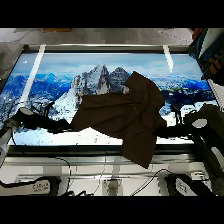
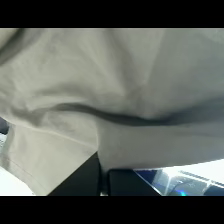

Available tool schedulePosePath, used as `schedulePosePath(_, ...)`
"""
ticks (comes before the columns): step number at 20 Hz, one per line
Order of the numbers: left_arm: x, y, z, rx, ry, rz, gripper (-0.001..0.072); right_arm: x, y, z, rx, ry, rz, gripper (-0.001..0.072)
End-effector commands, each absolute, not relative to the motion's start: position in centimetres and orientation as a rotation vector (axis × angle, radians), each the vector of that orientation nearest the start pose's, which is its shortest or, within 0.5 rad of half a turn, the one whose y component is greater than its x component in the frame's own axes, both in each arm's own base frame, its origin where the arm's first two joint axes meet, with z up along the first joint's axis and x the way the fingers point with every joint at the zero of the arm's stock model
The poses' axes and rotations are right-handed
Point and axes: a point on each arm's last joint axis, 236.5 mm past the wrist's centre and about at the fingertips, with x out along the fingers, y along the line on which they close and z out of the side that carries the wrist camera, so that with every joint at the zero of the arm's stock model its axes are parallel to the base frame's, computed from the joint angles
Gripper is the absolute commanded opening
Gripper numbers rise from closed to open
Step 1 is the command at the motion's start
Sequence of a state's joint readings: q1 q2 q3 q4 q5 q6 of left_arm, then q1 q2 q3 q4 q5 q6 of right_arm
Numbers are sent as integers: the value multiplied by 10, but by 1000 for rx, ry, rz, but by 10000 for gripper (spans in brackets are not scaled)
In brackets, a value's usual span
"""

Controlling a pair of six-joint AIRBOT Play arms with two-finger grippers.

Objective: Fold the clothes and pants, and hang the long-sleeved shirts on hangers.

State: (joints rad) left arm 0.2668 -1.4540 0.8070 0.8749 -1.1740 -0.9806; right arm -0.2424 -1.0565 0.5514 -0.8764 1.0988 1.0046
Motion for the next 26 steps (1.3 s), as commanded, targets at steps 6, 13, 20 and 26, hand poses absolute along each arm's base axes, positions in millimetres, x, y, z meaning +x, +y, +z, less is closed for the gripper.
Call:
schedulePosePath(6,345,-77,-101,-688,1262,-448,68,267,83,-58,507,1286,443,20)
schedulePosePath(13,413,-86,45,-740,846,-678,19,306,84,18,422,1171,547,20)
schedulePosePath(20,389,-29,324,-358,190,-592,18,353,77,244,161,695,559,20)
schedulePosePath(26,287,-16,457,-118,-226,-299,19,259,99,433,-20,209,502,19)
